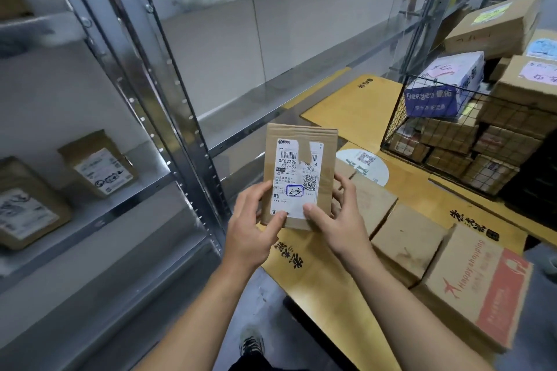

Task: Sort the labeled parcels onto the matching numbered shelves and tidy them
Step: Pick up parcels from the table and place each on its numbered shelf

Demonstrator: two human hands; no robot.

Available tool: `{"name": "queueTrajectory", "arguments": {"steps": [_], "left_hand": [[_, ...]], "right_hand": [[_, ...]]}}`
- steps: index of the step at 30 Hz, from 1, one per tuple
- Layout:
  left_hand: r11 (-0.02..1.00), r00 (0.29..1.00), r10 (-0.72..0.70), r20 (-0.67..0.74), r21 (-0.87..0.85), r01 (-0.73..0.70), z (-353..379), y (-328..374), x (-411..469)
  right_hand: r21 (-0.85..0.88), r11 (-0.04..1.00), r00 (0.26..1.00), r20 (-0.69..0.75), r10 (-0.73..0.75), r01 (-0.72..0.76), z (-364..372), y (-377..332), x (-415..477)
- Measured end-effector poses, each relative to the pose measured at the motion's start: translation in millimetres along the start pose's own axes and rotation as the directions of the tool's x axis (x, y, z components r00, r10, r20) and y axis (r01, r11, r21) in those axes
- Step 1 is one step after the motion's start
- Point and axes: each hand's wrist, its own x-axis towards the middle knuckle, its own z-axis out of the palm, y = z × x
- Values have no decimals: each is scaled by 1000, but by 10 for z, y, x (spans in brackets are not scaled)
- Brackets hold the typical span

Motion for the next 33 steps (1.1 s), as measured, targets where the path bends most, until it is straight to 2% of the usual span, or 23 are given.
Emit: {"name": "queueTrajectory", "arguments": {"steps": [12,18,22,30,33], "left_hand": [[991,975,-102,-195,67,117,-1111,-247,-430],[983,926,-137,-351,64,170,-1959,-235,-800],[979,918,-134,-373,92,180,-2517,-252,-1220],[967,901,-168,-400,110,229,-3491,-373,-2076],[941,864,-180,-469,174,291,-3886,-412,-2388]], "right_hand": [[16,996,983,163,-88,86,1094,-254,-193],[-54,986,917,377,-126,158,1738,-455,-568],[54,992,867,482,-129,117,2154,-536,-940],[116,984,837,518,-178,137,3028,-564,-1745],[117,982,824,536,-187,147,3312,-547,-2002]]}}
